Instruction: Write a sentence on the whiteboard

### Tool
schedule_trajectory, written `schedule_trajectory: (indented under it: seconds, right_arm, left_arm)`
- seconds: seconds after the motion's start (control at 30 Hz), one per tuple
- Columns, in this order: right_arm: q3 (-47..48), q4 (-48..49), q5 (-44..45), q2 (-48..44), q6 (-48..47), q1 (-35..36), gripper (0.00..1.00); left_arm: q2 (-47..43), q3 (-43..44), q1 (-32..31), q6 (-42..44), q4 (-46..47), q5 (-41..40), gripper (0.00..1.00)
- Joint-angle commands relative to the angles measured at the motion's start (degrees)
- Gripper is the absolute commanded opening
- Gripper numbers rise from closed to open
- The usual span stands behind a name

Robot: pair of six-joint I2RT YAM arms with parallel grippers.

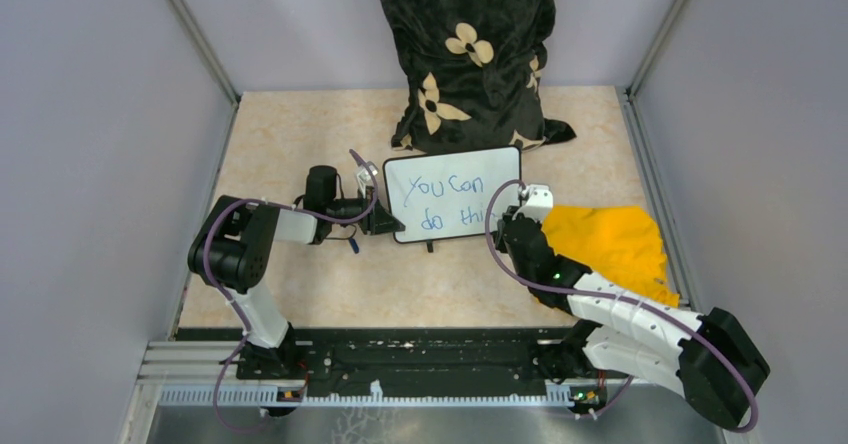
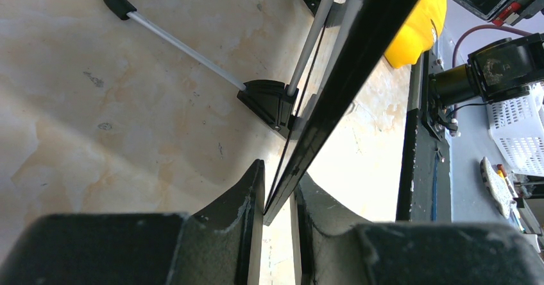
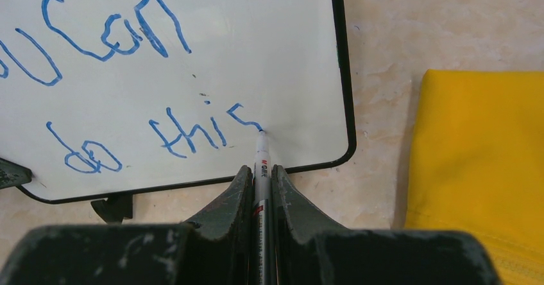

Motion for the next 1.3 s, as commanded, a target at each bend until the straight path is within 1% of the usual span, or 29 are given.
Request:
schedule_trajectory:
  seconds: [0.0,0.97,1.13,1.27]
  right_arm:
    - [-0.5,1.0,-0.9,-0.7,0.4,-0.6,0.00]
    - [1.3,5.3,-6.7,4.0,1.2,-0.6,0.00]
    - [1.5,4.4,-6.9,3.1,0.8,-0.6,0.00]
    - [1.4,2.0,-7.3,-0.1,0.2,-0.7,0.00]
  left_arm:
    - [1.1,1.1,-0.3,2.2,-0.7,-1.4,0.26]
    - [1.0,1.2,-0.4,2.3,-0.8,-1.4,0.26]
    - [1.0,1.2,-0.4,2.4,-0.8,-1.5,0.26]
    - [0.9,1.2,-0.4,2.4,-0.8,-1.5,0.26]
